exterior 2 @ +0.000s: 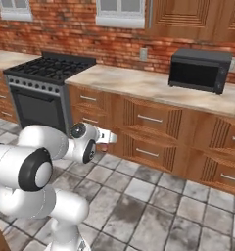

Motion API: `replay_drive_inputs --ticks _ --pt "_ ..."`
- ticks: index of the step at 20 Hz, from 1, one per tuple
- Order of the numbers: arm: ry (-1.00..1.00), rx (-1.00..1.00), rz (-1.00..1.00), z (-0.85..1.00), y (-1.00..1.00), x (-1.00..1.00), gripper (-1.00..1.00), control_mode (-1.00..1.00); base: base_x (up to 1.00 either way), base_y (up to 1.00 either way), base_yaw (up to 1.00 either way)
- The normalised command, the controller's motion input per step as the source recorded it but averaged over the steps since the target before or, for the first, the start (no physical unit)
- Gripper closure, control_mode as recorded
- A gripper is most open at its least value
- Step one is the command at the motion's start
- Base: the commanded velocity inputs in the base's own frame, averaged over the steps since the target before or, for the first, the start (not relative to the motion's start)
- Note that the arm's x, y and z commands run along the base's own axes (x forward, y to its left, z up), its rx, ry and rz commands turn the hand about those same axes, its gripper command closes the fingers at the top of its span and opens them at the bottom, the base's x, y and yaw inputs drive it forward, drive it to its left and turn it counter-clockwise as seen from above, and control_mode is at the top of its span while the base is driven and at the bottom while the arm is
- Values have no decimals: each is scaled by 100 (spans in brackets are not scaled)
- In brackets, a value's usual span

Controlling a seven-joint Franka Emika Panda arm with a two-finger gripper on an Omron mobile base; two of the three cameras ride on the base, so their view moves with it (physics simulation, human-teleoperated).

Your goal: Place the large bottle from the dining counter next to the other large bottle outside the sink, and place the small bottle from the dining counter next to the other small bottle inside the sink.

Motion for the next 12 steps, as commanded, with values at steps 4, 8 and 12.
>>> replay_drive_inputs --ticks 4,8,12 --pt "0 0 0 0 0 0 100 100 83 7 13" --pt "0 0 0 0 0 0 100 100 90 13 12" --pt "0 0 0 0 0 0 100 100 74 35 18"
